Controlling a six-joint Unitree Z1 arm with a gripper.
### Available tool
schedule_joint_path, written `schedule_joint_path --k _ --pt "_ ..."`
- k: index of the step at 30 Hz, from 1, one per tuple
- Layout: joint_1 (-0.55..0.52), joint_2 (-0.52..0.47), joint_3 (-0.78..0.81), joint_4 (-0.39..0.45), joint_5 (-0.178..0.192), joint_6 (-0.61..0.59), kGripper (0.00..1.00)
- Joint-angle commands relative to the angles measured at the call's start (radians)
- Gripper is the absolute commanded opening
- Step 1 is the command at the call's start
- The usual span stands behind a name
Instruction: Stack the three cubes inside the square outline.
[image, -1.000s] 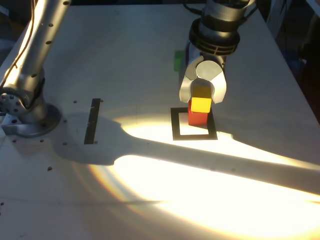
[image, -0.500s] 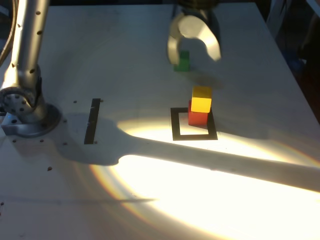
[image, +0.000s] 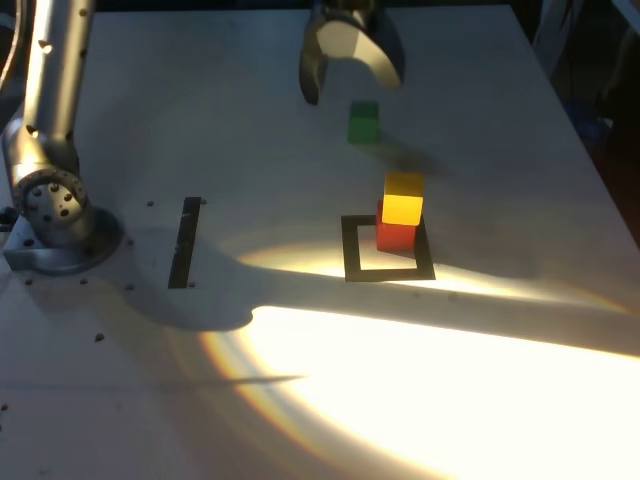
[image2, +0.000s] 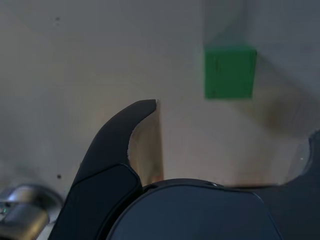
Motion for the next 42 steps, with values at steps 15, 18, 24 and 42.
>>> schedule_joint_path --k 15,18,24,42 --pt "0.042 0.139 -0.005 -0.111 0.008 -0.006 0.85" --pt "0.044 0.144 -0.009 -0.107 0.007 -0.009 0.76" --pt "0.041 0.145 -0.010 -0.093 -0.012 -0.016 0.54" --pt "0.041 0.160 -0.037 -0.092 -0.033 -0.008 0.28"
